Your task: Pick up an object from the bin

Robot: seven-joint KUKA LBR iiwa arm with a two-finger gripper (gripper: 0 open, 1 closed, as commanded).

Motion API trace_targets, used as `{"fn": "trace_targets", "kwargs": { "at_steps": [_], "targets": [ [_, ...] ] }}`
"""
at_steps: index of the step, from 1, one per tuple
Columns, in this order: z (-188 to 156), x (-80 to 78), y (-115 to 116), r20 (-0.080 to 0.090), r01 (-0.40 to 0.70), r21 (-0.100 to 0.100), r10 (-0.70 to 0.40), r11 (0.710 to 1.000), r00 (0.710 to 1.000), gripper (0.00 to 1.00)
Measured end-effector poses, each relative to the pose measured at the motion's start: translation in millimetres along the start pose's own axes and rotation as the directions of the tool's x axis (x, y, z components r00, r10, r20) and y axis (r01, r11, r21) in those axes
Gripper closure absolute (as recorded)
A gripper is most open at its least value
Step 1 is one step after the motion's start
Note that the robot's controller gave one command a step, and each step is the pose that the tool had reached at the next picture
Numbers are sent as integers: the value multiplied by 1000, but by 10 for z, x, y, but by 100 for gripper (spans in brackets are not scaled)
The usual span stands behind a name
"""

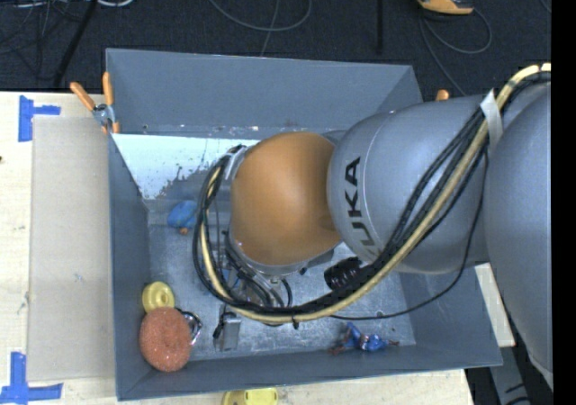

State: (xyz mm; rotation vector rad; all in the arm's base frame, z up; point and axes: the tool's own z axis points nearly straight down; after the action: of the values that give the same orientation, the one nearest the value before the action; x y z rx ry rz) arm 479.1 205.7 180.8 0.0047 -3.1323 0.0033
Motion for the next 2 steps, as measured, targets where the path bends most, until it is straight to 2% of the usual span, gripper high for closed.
{"fn": "trace_targets", "kwargs": {
  "at_steps": [1,2],
  "targets": [
    [-43,-22,-15,7,-6,-2,6,1000,1000,0],
    [500,-1,181,10,132,-1,-132,991,991,0]
  ]
}}
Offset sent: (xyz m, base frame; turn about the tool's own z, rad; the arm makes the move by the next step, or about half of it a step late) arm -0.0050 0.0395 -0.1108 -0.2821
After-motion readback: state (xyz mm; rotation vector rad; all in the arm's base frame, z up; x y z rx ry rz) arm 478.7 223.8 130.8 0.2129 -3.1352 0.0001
